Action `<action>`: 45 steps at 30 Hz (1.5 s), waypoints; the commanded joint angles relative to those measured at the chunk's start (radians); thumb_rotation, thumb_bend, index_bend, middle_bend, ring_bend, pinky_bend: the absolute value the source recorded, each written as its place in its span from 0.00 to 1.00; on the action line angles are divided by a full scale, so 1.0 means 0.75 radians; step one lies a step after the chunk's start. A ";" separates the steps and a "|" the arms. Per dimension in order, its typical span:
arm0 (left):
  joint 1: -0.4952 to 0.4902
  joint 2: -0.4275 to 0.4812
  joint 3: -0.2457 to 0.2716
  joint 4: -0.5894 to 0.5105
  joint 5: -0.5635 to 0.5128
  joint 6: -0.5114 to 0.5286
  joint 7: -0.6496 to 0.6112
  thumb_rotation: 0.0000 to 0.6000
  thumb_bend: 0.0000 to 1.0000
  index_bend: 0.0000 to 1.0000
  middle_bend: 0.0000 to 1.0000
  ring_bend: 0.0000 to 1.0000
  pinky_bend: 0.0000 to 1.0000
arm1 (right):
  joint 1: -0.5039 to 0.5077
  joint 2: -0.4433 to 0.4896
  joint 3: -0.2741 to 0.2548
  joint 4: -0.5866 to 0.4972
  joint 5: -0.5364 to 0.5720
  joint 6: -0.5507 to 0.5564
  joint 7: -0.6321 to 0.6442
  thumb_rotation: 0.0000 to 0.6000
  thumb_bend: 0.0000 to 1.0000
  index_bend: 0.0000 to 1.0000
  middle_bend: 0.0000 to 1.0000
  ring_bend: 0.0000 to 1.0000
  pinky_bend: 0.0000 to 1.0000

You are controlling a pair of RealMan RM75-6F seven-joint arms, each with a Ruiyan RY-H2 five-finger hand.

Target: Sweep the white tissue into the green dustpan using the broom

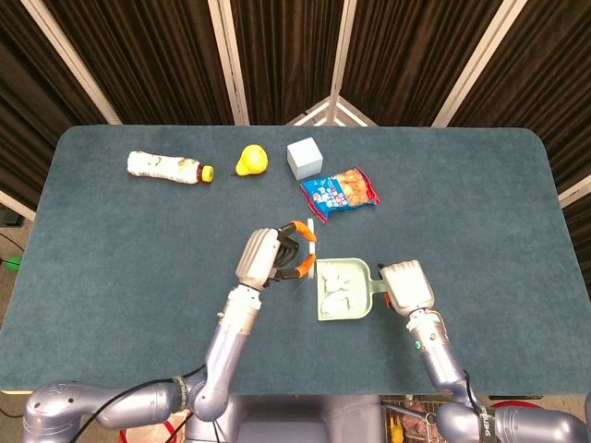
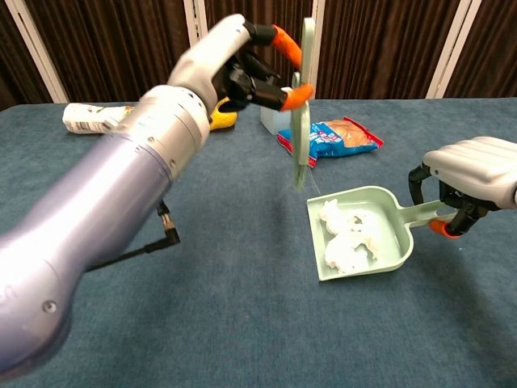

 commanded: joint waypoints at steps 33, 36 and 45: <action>0.242 0.831 0.278 -0.317 0.069 0.023 0.683 1.00 0.31 0.52 0.74 0.81 0.92 | -0.055 0.166 -0.015 -0.228 0.011 0.136 -0.061 1.00 0.53 0.00 0.97 0.95 0.90; 0.263 0.886 0.327 -0.325 0.013 0.002 0.800 1.00 0.10 0.23 0.40 0.56 0.70 | -0.061 0.177 -0.014 -0.243 0.004 0.147 -0.060 1.00 0.53 0.00 0.93 0.92 0.87; 0.313 0.982 0.352 -0.458 -0.177 0.011 0.866 1.00 0.00 0.08 0.01 0.13 0.28 | -0.087 0.207 -0.003 -0.249 -0.029 0.216 -0.068 1.00 0.53 0.00 0.40 0.37 0.35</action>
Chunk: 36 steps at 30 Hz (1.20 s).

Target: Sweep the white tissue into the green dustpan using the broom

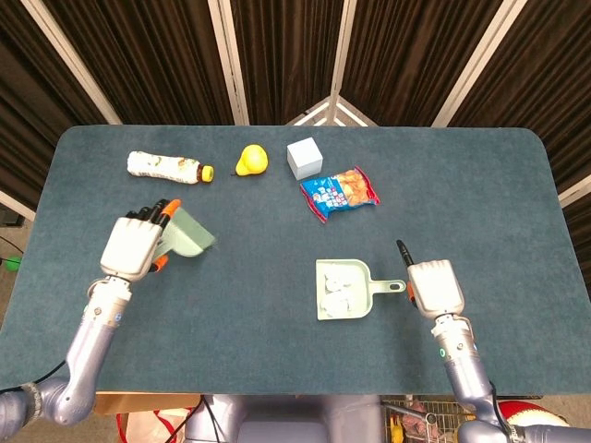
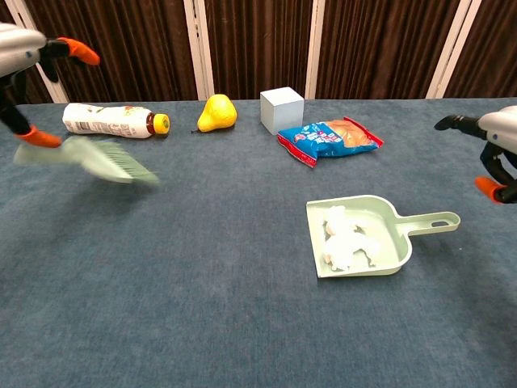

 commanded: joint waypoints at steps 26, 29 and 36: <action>0.515 0.247 0.359 0.019 0.523 0.429 -0.748 1.00 0.00 0.00 0.00 0.00 0.01 | -0.437 0.312 -0.083 0.248 -0.466 0.283 0.950 1.00 0.35 0.00 0.00 0.00 0.00; 0.567 0.247 0.401 0.082 0.568 0.465 -0.780 1.00 0.00 0.00 0.00 0.00 0.00 | -0.506 0.338 -0.118 0.259 -0.517 0.321 1.062 1.00 0.35 0.00 0.00 0.00 0.00; 0.641 0.221 0.401 0.224 0.605 0.545 -0.782 1.00 0.00 0.00 0.00 0.00 0.00 | -0.617 0.350 -0.154 0.326 -0.636 0.424 1.158 1.00 0.35 0.00 0.00 0.00 0.00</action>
